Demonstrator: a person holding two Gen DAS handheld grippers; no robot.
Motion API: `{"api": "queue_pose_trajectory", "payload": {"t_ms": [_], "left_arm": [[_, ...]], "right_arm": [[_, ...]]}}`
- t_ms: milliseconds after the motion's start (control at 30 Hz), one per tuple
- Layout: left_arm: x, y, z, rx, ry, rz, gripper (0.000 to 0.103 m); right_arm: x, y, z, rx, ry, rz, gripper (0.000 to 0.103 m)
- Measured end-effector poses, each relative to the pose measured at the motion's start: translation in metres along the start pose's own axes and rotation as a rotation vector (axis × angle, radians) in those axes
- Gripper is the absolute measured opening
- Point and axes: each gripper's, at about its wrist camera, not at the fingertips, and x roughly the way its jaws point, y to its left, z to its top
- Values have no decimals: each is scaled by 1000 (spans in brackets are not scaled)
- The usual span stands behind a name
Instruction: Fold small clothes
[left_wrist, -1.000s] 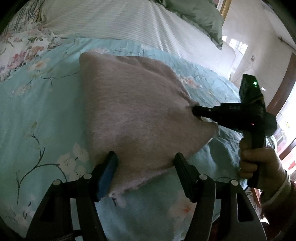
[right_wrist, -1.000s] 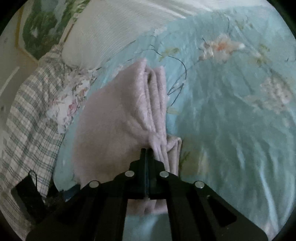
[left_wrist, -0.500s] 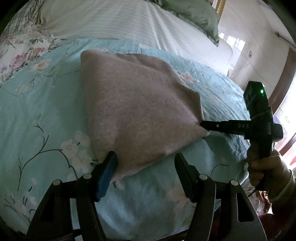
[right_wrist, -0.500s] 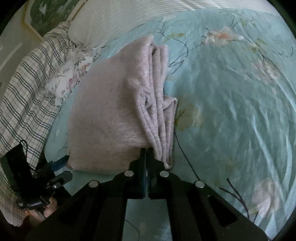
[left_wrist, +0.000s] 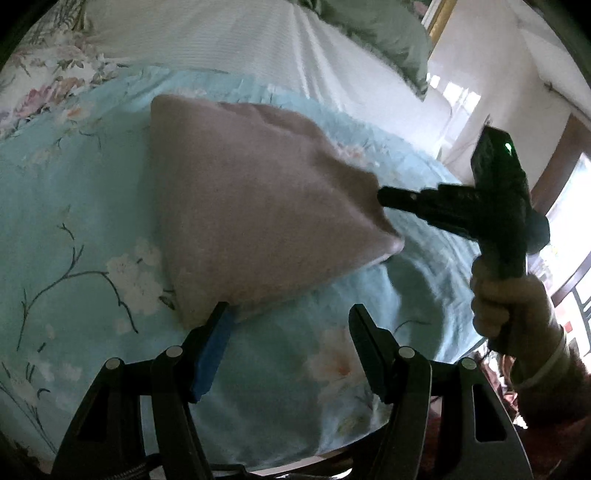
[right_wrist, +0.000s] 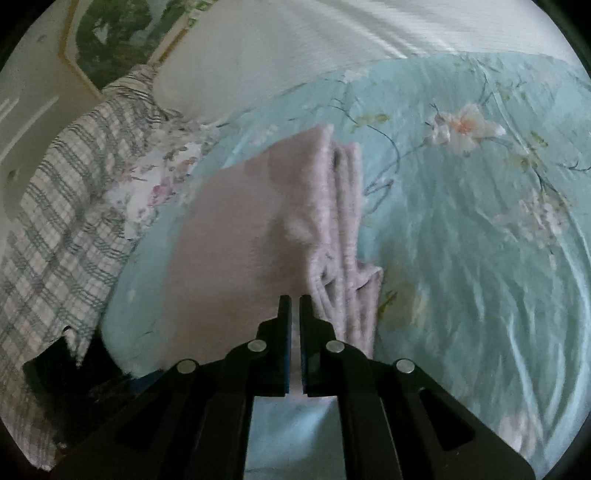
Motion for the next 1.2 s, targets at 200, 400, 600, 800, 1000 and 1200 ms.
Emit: {"api": "queue_pose_trajectory", "payload": {"t_ms": [200,400,600,800,1000,1200], "left_arm": [[6,2,-3,0,11,3,66],[-23,4,27,-15,-58,-17,65],[0,39,107,-106,-125,121,48],[61,89,144,-263,-8,270,40],[69,86,137,-249,-18,315,51],[51,78,126,-270,-29,308,51]], "right_arm": [[18,-25,-5,78,34,4,4],[-9,-4,10,34,-28,40,8],[17,9,51,18,-59,49,26],[62,-5,62,29,7,-40,22],[62,-12,58,33,-4,-32,21],[42,-3,56,43,-17,-4,25]]}}
